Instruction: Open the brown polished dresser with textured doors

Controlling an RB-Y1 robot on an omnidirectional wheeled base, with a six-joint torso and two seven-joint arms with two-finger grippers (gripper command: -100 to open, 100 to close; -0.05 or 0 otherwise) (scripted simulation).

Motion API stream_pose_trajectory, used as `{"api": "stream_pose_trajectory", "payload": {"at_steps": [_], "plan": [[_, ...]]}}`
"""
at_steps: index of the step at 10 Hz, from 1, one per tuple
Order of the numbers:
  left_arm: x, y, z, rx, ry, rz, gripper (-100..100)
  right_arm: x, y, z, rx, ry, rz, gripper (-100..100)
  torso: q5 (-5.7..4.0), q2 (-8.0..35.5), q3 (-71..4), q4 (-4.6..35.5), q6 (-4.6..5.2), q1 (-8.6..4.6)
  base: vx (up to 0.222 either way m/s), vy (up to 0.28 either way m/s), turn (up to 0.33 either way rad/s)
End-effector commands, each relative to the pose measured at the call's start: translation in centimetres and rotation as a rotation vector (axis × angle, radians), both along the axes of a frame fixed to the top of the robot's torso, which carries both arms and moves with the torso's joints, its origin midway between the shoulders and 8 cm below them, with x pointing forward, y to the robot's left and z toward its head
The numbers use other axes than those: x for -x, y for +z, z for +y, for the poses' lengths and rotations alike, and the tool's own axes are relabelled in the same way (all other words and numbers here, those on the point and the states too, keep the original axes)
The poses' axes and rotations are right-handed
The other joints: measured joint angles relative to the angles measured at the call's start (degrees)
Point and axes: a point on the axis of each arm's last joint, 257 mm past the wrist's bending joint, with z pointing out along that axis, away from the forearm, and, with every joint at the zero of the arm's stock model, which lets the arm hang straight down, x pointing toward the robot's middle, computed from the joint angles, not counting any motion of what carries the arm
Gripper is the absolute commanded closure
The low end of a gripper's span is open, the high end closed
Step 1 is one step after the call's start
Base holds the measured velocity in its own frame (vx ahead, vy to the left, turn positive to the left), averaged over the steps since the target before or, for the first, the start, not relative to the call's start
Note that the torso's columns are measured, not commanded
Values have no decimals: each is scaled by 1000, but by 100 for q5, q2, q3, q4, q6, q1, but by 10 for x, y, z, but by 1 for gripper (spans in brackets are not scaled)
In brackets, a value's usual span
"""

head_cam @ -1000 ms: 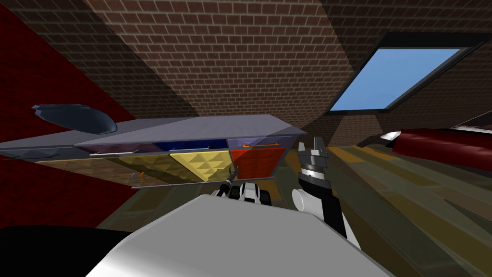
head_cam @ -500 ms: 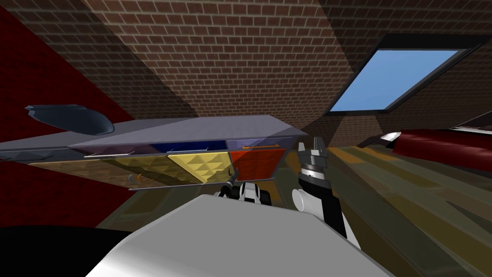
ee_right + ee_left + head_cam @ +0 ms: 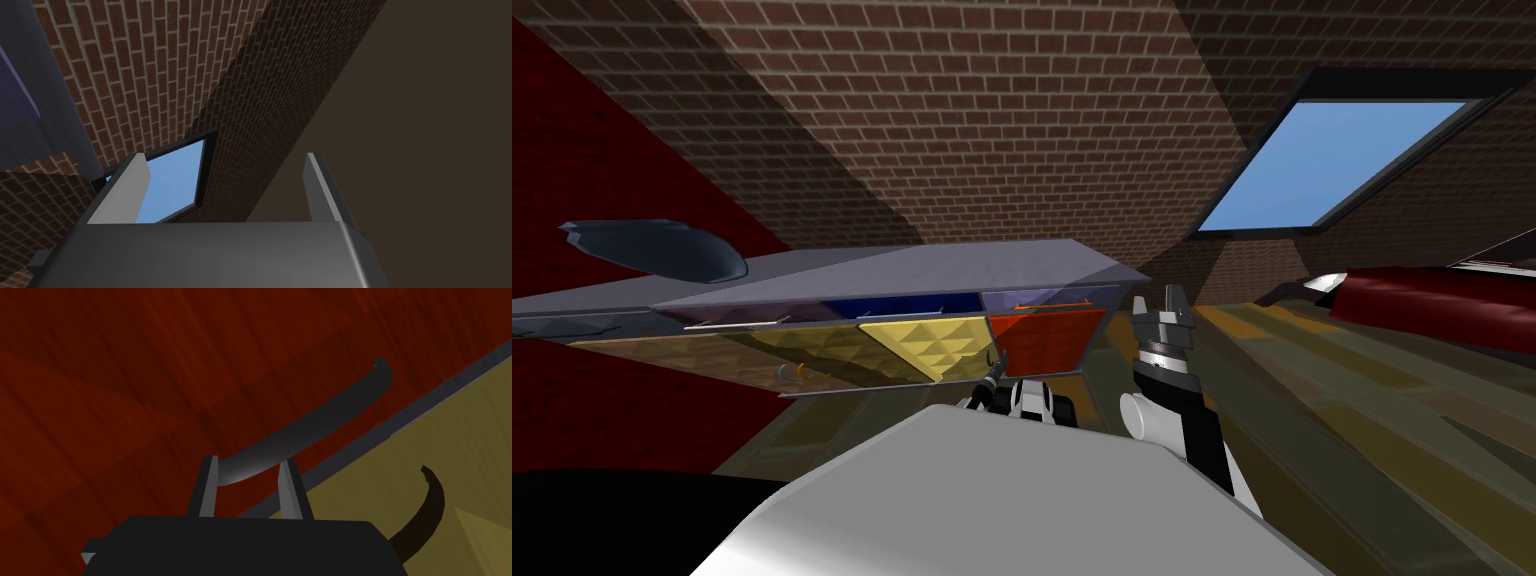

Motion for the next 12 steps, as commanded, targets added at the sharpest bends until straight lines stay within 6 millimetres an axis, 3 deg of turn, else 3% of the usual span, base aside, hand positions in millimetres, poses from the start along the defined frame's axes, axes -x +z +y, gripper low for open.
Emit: {"api": "stream_pose_trajectory", "payload": {"at_steps": [1, 7, 10, 11, 12], "plan": [[1, -1, 14, 0, 43, 4, 100, 0, 0, 0, 0, 0, 0, 0, -13, 12, 6, -3, -8, -40, -128, -172, 156], [11, -5, 66, -3, 194, 19, 100, 0, 0, 0, -1, 0, 0, 0, -4, 34, 19, 17, 7, -7, -143, -253, 212], [11, -6, 70, -2, 205, 20, 100, 0, 0, 0, 0, 0, 0, 0, 4, -9, -8, 5, 6, 17, -80, -92, 48], [12, -5, 84, -39, 197, 18, -100, 0, 0, 0, 0, 0, 0, 0, 2, -10, -8, 5, 6, 14, 15, -5, -17], [12, -5, 93, -64, 190, 15, -100, 0, 0, 0, 0, 0, 0, 0, 0, -11, -8, 5, 6, 7, 54, 3, -21]]}}
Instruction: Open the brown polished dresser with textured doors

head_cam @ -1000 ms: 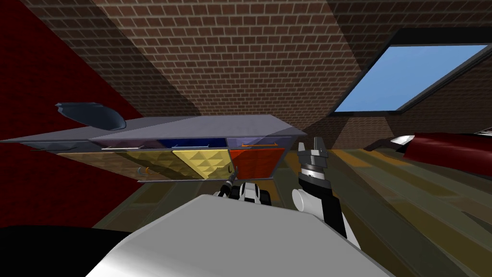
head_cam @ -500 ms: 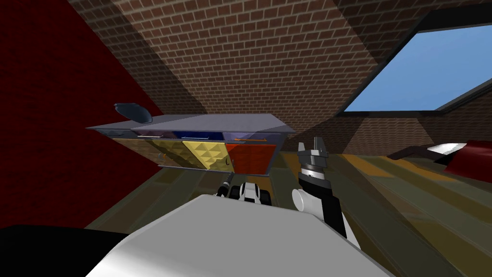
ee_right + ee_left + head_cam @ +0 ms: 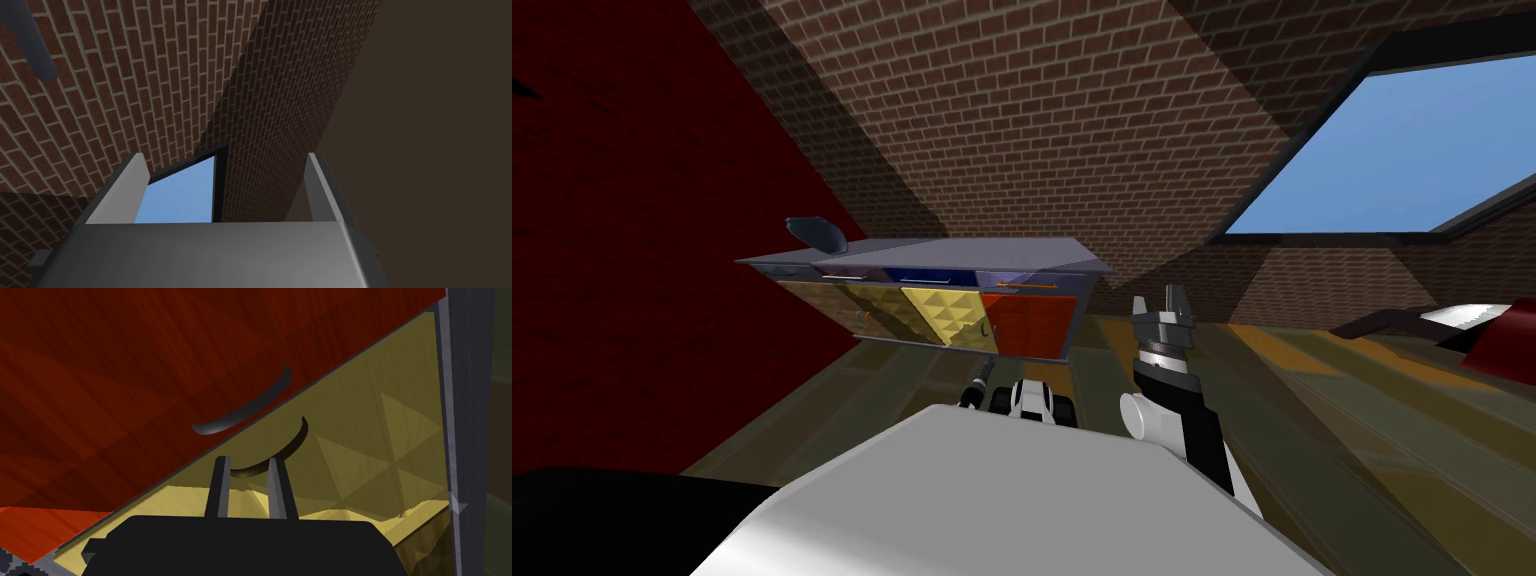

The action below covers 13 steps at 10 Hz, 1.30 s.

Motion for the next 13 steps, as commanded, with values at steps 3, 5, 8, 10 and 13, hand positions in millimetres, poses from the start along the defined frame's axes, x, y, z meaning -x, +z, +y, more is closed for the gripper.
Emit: {"api": "stream_pose_trajectory", "payload": {"at_steps": [3, 5, 8, 10, 13], "plan": [[2, 2, 25, -122, -51, 1, -100, 0, 0, 0, 0, 0, 0, 0, -5, 11, 7, 3, 1, -21, 118, 15, -42], [2, 2, 21, -161, -77, 3, -100, 0, 0, 0, 0, 0, 0, 0, -7, 14, 8, 3, 1, -28, 192, 15, -45], [5, 1, 38, -267, -126, 14, -100, 0, 0, 0, 0, 0, 0, 0, -3, 34, 20, 8, 0, -17, 189, 27, -58], [16, -3, 30, -247, -119, 11, -100, 0, 0, 0, 0, 0, 0, 0, -10, 60, 34, 14, 0, -36, 97, 6, 3], [12, -1, 32, -248, -118, 11, 100, 0, 0, 0, 0, 0, 0, 0, -5, 38, 21, 8, 1, -23, 64, 4, 1]]}}
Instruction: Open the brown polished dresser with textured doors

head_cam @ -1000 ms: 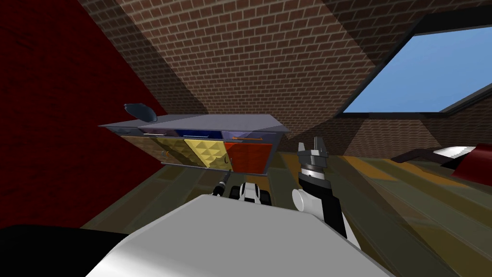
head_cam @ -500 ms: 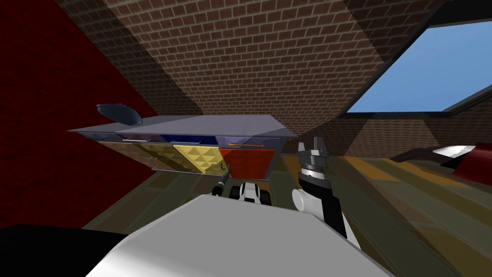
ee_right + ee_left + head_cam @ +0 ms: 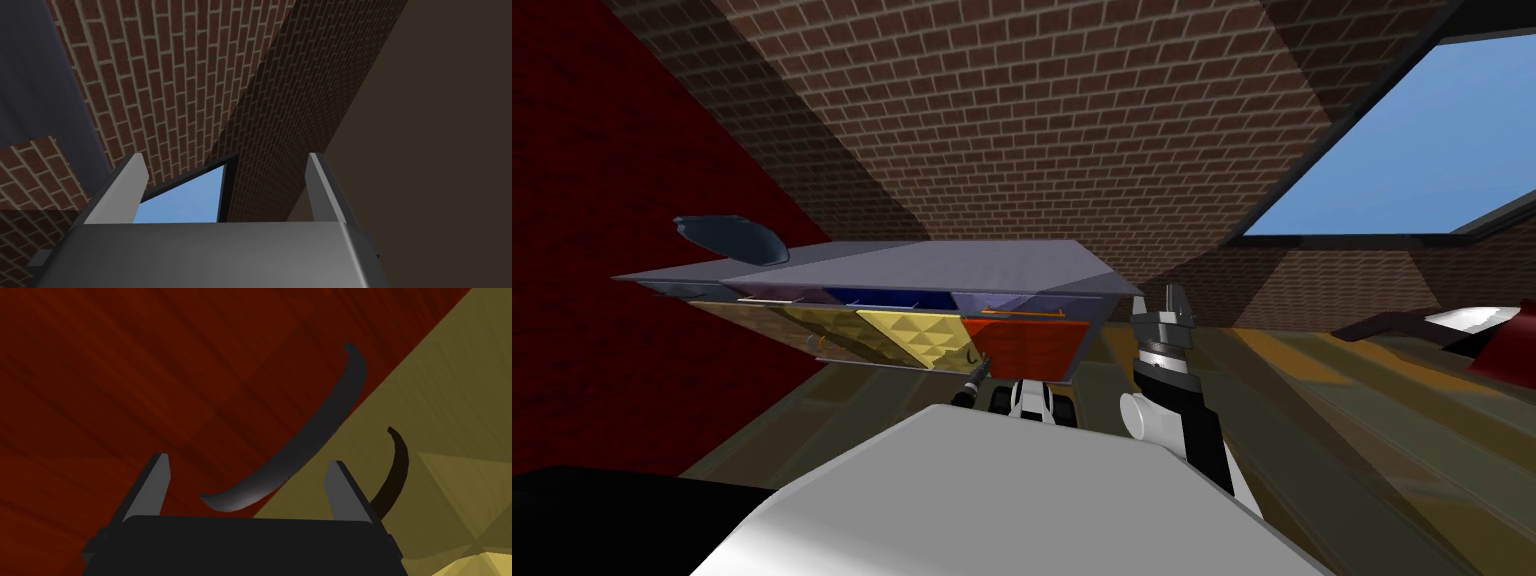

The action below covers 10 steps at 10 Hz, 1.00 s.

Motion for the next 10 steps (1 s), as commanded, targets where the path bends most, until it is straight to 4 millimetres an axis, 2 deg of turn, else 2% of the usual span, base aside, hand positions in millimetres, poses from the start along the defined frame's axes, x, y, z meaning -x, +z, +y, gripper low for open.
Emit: {"api": "stream_pose_trajectory", "payload": {"at_steps": [1, 2, 3, 4, 5, 7, 10], "plan": [[-11, 6, 5, -2, 1, 0, 100, 0, 0, 0, 0, 0, 0, 0, -1, 19, 16, 7, 1, -1, -102, -6, -1], [-8, 4, 8, -11, 0, 2, 100, 0, 0, 0, 0, 0, 0, 0, 4, 44, 21, 19, 2, -14, -51, -1, -22], [-1, 3, 20, -15, 35, 8, 100, 0, 0, 0, 0, 0, 0, 0, 7, 19, 10, 21, -9, 0, -51, -122, 177], [2, 3, 26, -12, 56, 6, 100, 0, 0, 0, 0, 0, 0, 0, -8, 17, 3, 13, -27, -24, -111, -248, 468], [5, 4, 32, -9, 76, 4, 100, 0, 0, 0, -1, 0, 0, 0, -13, 22, 10, 10, -9, -48, -125, -241, 69], [11, 5, 44, -5, 117, -1, 100, 0, 0, 0, -1, 0, 0, 0, 0, -17, -8, -2, -3, 4, -81, -221, 184], [24, 7, 68, 1, 199, -9, 100, 0, 0, 0, -1, 0, 0, 0, 1, -4, -1, 0, 0, 5, -119, -220, 255]]}}
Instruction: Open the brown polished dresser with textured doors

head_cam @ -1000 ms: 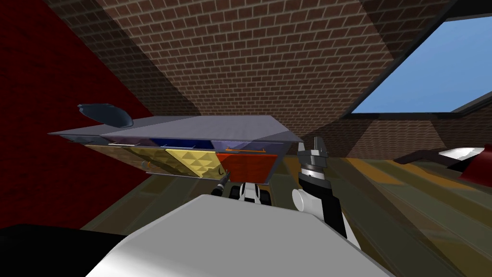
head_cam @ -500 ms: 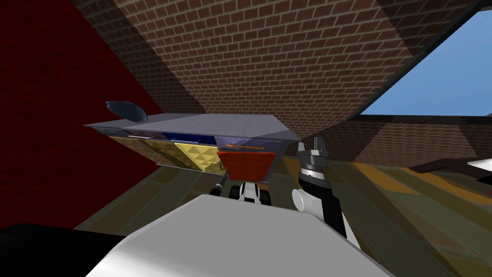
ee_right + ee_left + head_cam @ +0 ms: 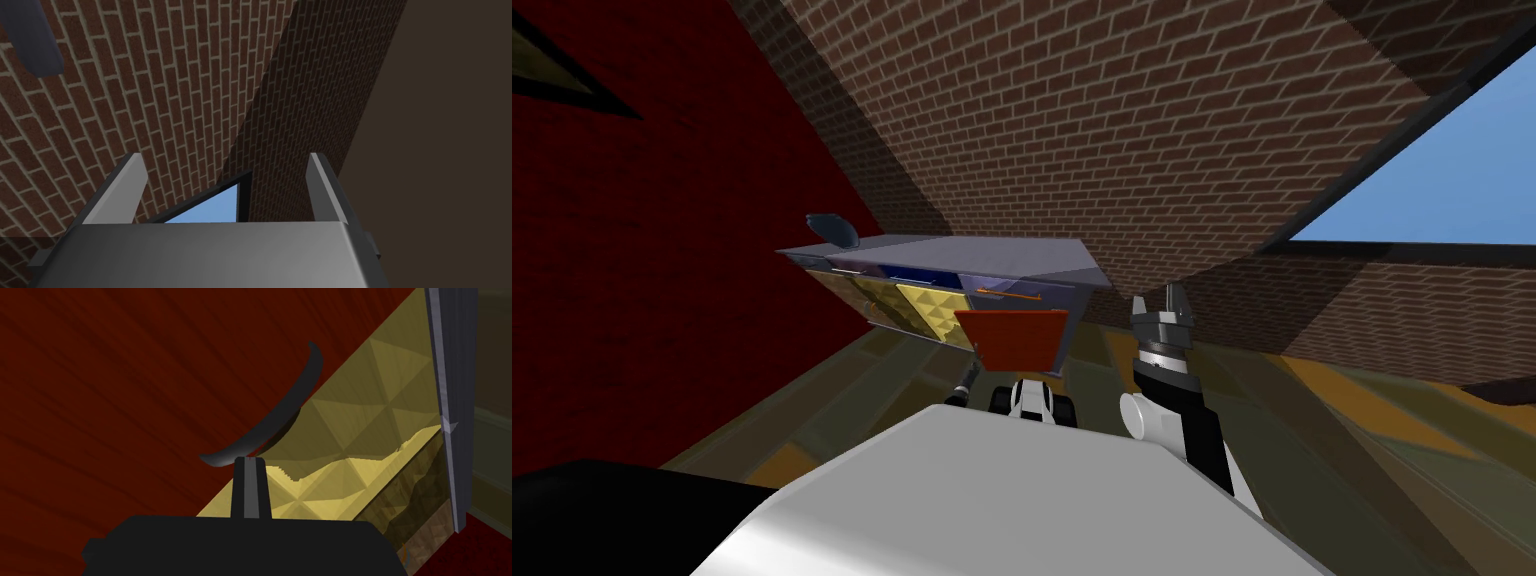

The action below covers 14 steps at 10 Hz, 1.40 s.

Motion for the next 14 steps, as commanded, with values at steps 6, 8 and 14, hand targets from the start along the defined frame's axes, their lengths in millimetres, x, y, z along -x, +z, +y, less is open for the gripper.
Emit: {"api": "stream_pose_trajectory", "payload": {"at_steps": [6, 8, 14], "plan": [[-5, 2, -6, -21, -41, 5, -100, 0, 0, 0, 1, 0, 0, 0, 0, -4, -1, 0, -1, -2, 24, 81, -94], [6, -4, -19, -16, -48, 4, -100, 0, 0, 0, 1, 0, 0, 0, -7, -27, -12, -6, -3, -17, 105, 52, 6], [15, 0, 10, -20, 29, 2, 100, 0, 0, 0, 0, 0, 0, 0, -1, 37, 11, 16, -18, -46, -38, -91, 94]]}}
